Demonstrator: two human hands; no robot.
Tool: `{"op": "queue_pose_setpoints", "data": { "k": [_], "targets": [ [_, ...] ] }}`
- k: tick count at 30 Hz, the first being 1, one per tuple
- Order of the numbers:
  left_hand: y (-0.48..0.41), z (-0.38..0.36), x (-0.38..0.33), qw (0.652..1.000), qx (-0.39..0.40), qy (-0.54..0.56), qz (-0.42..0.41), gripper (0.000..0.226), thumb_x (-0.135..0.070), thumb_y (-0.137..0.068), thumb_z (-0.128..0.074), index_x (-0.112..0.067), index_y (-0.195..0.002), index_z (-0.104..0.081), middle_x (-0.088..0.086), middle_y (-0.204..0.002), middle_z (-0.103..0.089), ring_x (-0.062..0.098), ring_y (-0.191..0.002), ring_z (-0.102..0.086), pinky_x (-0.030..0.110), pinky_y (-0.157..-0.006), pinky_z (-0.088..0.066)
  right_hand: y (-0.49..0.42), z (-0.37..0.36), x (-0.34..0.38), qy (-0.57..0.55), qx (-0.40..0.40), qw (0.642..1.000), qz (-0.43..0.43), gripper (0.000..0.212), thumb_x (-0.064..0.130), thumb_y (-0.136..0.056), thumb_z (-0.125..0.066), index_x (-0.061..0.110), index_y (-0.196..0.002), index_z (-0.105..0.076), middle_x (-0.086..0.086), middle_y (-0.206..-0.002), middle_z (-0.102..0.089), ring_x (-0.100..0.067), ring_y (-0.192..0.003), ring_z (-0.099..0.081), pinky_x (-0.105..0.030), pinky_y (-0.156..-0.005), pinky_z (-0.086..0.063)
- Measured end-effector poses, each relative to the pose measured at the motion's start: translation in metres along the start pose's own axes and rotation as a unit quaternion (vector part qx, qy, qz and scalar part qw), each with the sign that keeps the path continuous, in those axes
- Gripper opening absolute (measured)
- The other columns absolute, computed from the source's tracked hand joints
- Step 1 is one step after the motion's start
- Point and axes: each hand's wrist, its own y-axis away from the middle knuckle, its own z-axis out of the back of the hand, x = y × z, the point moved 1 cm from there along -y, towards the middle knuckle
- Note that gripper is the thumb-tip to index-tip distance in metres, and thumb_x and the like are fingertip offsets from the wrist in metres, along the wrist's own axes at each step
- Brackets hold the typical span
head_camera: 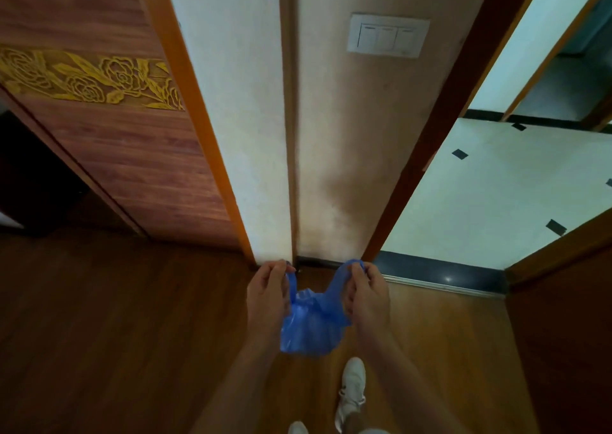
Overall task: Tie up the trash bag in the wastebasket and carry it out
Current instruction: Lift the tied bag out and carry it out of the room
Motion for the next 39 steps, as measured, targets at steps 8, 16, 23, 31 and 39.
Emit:
{"op": "queue_pose_setpoints", "data": {
  "k": [8, 16, 23, 31, 39],
  "targets": [
    [-0.056, -0.046, -0.006, 1.000, -0.015, -0.013, 0.016, 0.022, -0.023, -0.098, -0.053, -0.016, -0.085, -0.068, 0.000, -0.070, -0.059, 0.014, -0.064, -0.054, 0.027, -0.059, -0.043, -0.083, -0.003, 0.020, -0.001, 0.038, 0.999, -0.018, 0.022, 0.026, -0.103, -0.046, 0.021, -0.086, -0.059, -0.002, -0.076, -0.056, -0.010, -0.068, -0.055, -0.018, -0.059, -0.045],
    [-0.101, -0.102, 0.001, 0.991, -0.092, -0.093, -0.002, 0.018, -0.017, -0.095, -0.057, -0.019, -0.080, -0.066, 0.009, -0.078, -0.066, 0.019, -0.072, -0.061, 0.028, -0.064, -0.051, -0.166, 0.019, 0.023, 0.020, 0.073, 0.997, -0.032, 0.018, 0.023, -0.102, -0.048, 0.016, -0.093, -0.063, -0.006, -0.081, -0.060, -0.016, -0.073, -0.057, -0.027, -0.065, -0.045],
    [-0.128, -0.135, 0.015, 0.986, -0.111, -0.121, -0.008, 0.015, -0.020, -0.092, -0.061, -0.019, -0.079, -0.069, 0.003, -0.062, -0.063, 0.017, -0.060, -0.058, 0.035, -0.058, -0.048, -0.218, 0.033, 0.011, 0.130, 0.023, 0.991, 0.034, 0.019, 0.027, -0.100, -0.054, 0.032, -0.083, -0.060, -0.002, -0.085, -0.067, -0.020, -0.082, -0.067, -0.040, -0.076, -0.057],
    [-0.161, -0.152, 0.041, 0.980, -0.078, -0.178, -0.053, 0.009, -0.015, -0.093, -0.062, -0.015, -0.085, -0.068, 0.004, -0.068, -0.068, 0.005, -0.059, -0.064, 0.017, -0.056, -0.051, -0.255, 0.019, -0.020, 0.165, 0.020, 0.985, 0.037, 0.017, 0.029, -0.100, -0.053, 0.015, -0.104, -0.062, -0.009, -0.096, -0.067, -0.023, -0.088, -0.066, -0.038, -0.078, -0.055],
    [-0.228, -0.153, 0.142, 0.970, -0.066, -0.234, -0.031, 0.009, -0.022, -0.090, -0.064, -0.026, -0.083, -0.067, -0.003, -0.075, -0.069, 0.010, -0.072, -0.066, 0.036, -0.069, -0.059, -0.300, 0.009, -0.115, 0.197, -0.010, 0.980, 0.020, 0.015, 0.030, -0.098, -0.056, 0.019, -0.091, -0.063, 0.005, -0.079, -0.064, -0.010, -0.075, -0.063, -0.024, -0.067, -0.051]
  ]
}}
